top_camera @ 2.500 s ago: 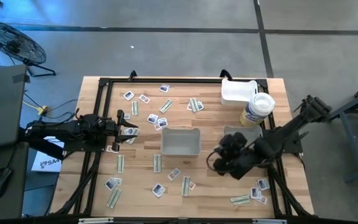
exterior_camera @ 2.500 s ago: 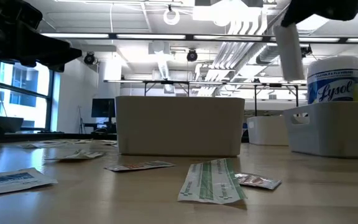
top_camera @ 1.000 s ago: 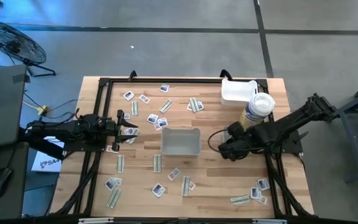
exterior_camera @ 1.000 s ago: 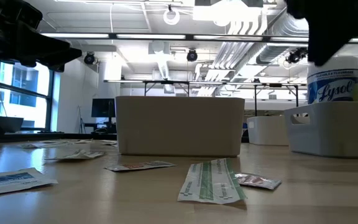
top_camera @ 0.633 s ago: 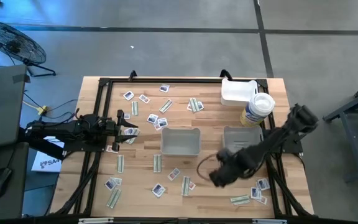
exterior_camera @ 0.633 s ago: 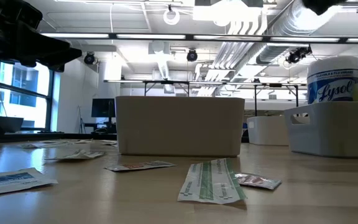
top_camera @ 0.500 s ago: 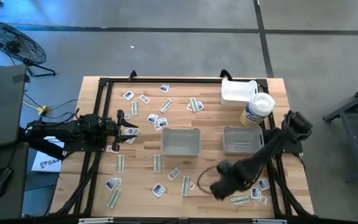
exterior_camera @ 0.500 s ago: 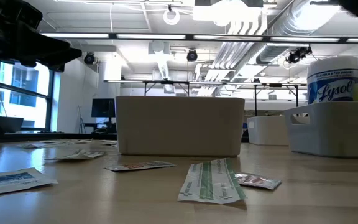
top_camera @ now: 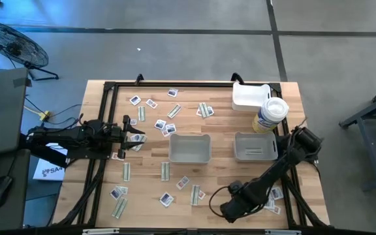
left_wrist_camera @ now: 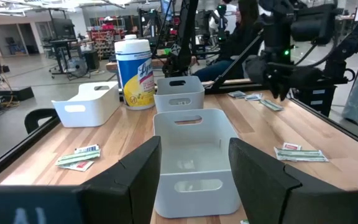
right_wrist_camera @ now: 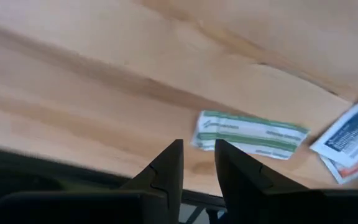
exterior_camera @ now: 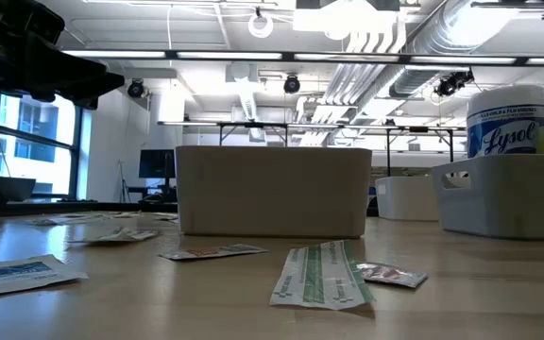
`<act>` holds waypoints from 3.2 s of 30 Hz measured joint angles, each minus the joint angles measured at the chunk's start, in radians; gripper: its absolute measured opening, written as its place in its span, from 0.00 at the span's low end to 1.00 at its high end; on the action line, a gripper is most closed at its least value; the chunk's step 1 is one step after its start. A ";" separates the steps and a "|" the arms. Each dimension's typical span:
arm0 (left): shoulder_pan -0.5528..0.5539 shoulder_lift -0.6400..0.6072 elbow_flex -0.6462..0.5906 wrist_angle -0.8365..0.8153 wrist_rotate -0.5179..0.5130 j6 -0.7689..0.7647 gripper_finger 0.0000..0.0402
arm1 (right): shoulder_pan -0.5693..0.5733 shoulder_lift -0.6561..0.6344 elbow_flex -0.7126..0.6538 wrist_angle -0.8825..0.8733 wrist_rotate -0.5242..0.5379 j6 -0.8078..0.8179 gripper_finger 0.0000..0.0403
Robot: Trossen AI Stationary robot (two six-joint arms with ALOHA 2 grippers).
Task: Pick & Place First Aid Supplies
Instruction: Put the green pad into the right gray bin
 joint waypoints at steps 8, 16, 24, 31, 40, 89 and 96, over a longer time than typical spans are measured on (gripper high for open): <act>0.000 0.000 0.000 0.000 0.000 0.000 0.46 | 0.004 0.000 -0.069 0.178 -0.025 0.020 0.21; 0.000 0.000 0.000 0.000 0.000 0.000 0.46 | 0.009 0.000 -0.133 0.190 -0.034 0.058 0.21; 0.000 0.000 0.000 0.000 0.000 0.000 0.46 | 0.008 0.000 -0.134 0.198 -0.028 0.058 0.21; 0.000 0.000 0.000 0.000 0.000 0.000 0.46 | 0.008 0.000 -0.137 0.187 -0.030 0.083 0.21; 0.000 0.000 0.000 0.000 0.000 0.000 0.46 | 0.011 0.008 -0.139 0.198 -0.034 0.085 0.21; 0.000 0.000 0.000 0.000 0.000 0.000 0.46 | -0.134 -0.333 0.082 -0.374 0.410 -0.213 0.00; 0.000 0.000 0.000 0.000 0.000 0.000 0.46 | -0.271 -0.447 0.071 -0.663 0.480 -0.231 0.00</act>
